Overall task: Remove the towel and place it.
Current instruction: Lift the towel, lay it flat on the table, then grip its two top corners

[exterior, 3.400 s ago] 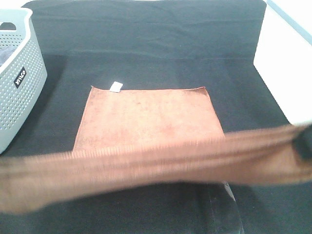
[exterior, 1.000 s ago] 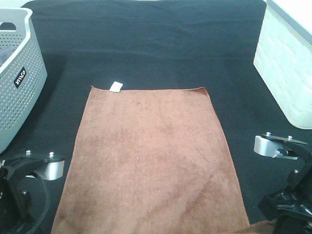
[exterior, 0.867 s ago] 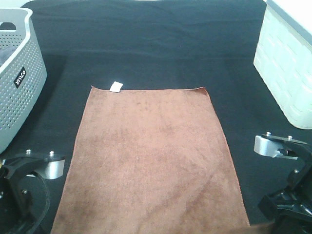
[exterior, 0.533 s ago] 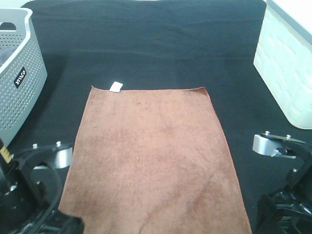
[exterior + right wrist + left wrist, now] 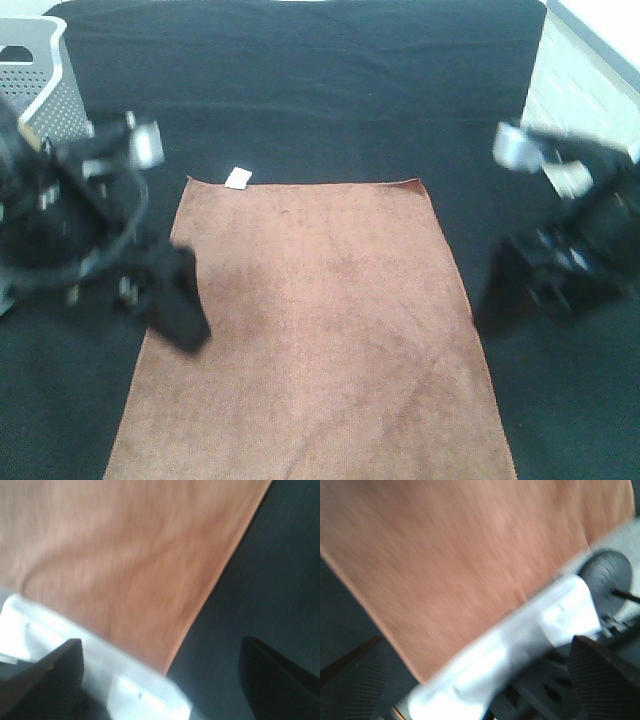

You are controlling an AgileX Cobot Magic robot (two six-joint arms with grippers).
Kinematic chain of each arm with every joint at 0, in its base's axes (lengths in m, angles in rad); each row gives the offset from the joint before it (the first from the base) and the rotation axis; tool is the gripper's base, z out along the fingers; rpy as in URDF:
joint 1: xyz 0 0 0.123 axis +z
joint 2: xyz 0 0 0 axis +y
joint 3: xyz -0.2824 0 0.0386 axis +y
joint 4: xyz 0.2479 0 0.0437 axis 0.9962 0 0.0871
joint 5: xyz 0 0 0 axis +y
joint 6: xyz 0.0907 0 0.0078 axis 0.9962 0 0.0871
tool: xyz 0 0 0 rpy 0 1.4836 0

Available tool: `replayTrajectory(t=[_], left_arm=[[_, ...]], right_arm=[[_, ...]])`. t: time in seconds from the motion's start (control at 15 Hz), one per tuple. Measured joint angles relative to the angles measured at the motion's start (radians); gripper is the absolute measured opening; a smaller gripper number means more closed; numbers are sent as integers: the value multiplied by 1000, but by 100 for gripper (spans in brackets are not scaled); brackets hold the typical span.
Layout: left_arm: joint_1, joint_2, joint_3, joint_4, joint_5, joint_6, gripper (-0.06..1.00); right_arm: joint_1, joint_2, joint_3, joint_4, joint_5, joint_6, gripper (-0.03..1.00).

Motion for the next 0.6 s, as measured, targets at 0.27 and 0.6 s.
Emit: replayTrajectory(t=[0.27,0.6], left_arm=[[124,174,-250,144,-31,30,89],[215,449,-540,195,-65,11,89]], right_arm=[[0,211,-362,-62,22,0,81],[-110,546,-849,-10,208,0,81]])
